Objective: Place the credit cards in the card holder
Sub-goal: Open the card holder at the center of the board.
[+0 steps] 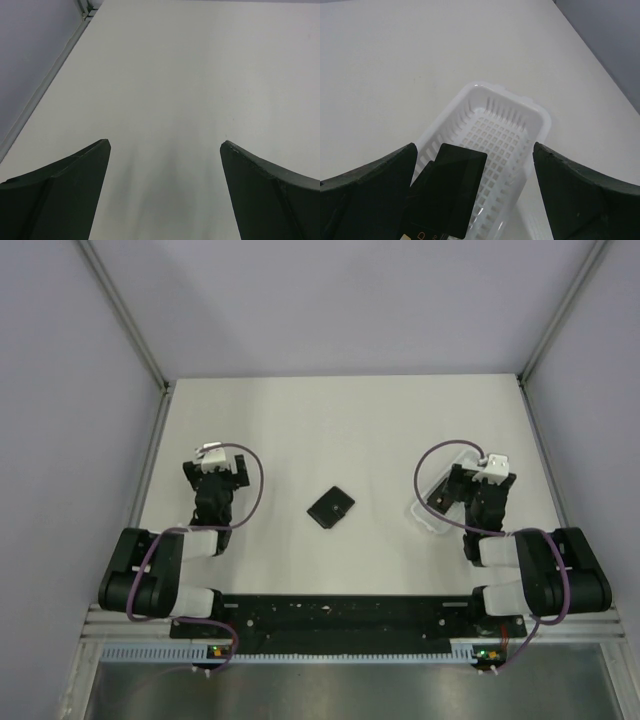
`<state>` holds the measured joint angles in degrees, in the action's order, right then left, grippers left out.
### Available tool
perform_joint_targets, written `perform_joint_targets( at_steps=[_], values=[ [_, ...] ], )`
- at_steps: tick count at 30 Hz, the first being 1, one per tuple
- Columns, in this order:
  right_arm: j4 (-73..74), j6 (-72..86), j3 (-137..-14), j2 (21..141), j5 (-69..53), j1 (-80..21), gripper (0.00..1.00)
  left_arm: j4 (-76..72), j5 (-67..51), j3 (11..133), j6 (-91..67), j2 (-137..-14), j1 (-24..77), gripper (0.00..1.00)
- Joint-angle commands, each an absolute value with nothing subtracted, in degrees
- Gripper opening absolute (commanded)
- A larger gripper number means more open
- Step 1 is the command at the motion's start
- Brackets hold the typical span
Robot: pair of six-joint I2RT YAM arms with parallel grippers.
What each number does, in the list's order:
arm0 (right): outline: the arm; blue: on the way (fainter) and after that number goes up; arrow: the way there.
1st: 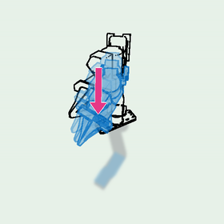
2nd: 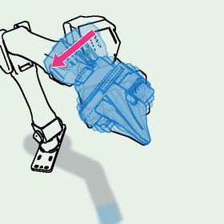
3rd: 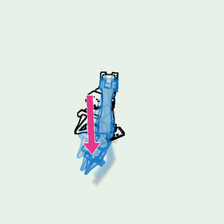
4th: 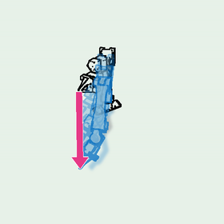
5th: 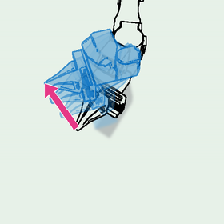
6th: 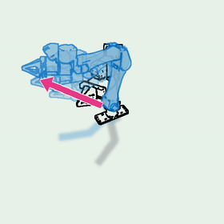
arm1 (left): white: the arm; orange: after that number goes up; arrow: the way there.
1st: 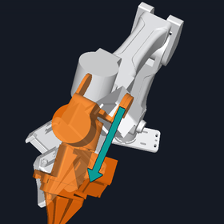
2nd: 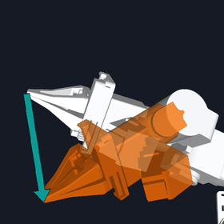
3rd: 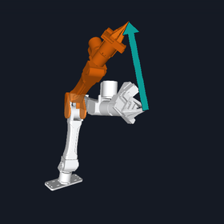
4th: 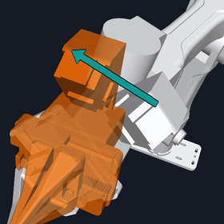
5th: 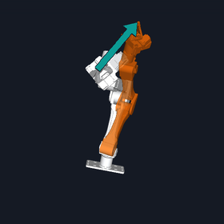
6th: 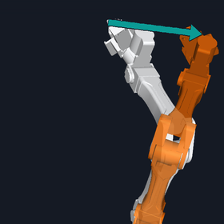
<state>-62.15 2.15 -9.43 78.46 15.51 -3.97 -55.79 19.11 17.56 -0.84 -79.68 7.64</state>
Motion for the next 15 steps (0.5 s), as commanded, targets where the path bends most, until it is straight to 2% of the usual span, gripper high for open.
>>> perform_joint_targets(
  at_steps=[1,2,4,7,9,13,15],
  values=[
    [-61.9,4.3,-10.1,74.7,20.0,-4.6,0.99,-52.4,14.2,19.6,5.9,-76.0,9.9,0.98],
    [-65.0,3.2,-8.9,74.2,20.3,-4.7,0.99,-43.5,15.5,23.0,5.5,-74.5,11.1,0.98],
    [-59.9,4.7,-9.2,68.4,27.8,-6.1,0.99,-29.0,18.8,31.9,0.3,-73.7,12.0,0.98],
    [-31.5,13.5,-16.2,58.8,35.0,-6.2,0.99,-8.4,20.8,44.3,-6.0,-76.0,12.1,0.99],
    [-23.0,15.7,-20.7,54.7,35.7,-6.1,0.99,-3.2,22.8,48.2,-8.9,-78.1,12.2,0.99],
    [-11.9,18.4,-25.4,48.9,34.9,-6.1,0.99,5.4,19.3,52.9,-13.0,-80.9,12.2,0.99],
    [-6.1,18.1,-28.7,47.2,29.7,-6.1,0.99,7.7,16.5,54.0,-14.3,-81.1,12.2,0.99]
  ],
)
